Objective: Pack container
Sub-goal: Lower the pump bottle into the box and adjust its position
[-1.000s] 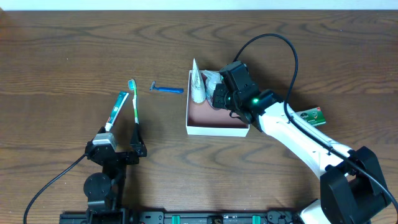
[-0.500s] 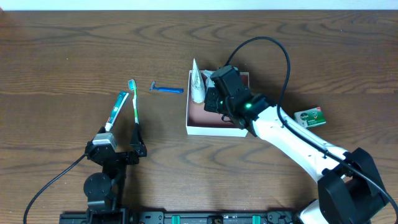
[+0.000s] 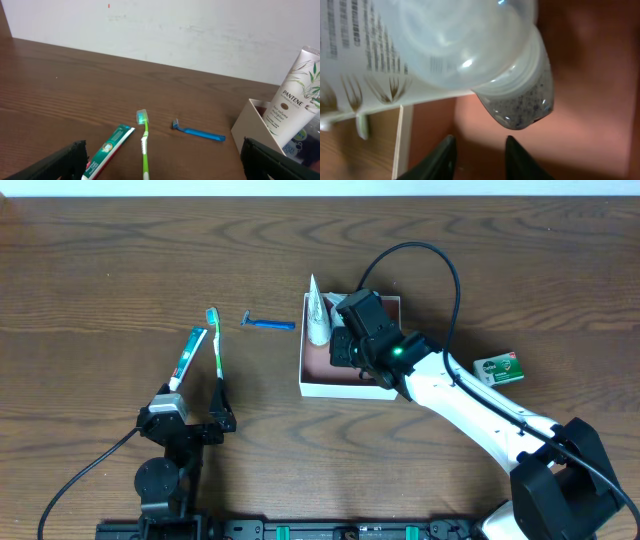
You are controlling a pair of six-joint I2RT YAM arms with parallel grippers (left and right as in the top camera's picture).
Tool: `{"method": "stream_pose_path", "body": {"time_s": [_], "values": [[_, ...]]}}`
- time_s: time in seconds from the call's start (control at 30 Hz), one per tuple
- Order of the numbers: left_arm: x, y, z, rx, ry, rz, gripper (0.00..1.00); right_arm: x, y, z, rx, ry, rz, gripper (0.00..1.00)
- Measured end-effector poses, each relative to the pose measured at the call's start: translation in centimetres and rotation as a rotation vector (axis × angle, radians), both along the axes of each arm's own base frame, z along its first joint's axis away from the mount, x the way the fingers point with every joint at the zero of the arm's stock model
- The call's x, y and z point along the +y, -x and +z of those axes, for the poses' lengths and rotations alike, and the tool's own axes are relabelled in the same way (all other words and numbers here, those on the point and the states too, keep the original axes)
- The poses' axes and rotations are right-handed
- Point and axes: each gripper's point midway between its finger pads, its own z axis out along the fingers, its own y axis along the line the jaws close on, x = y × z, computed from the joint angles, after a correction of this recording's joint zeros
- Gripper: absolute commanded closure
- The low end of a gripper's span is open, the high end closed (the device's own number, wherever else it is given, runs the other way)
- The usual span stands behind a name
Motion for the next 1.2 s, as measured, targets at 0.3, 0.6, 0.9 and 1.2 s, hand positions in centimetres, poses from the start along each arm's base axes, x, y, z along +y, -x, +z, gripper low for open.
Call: {"method": "stream_pose_path", "body": {"time_s": [0.3,0.6,0.9,1.2], "values": [[0.0,0.0,0.0,0.000,0.000,0.000,0.02,-2.6,-1.3,-0.2,-0.113,0.216,0.137,0.64],[0.0,0.0,0.0,0.000,0.000,0.000,0.02,-5.6,-3.7,0.4,-0.188,0.317,0.121,0.91],[0.0,0.0,0.0,0.000,0.000,0.000,0.02,-5.9,-4.7,-0.4,-0.224,0.313,0.101,0.91],[0.0,0.0,0.0,0.000,0.000,0.000,0.02,-5.8,-4.9,-2.0,-0.194,0.298,0.070,0.92]]}}
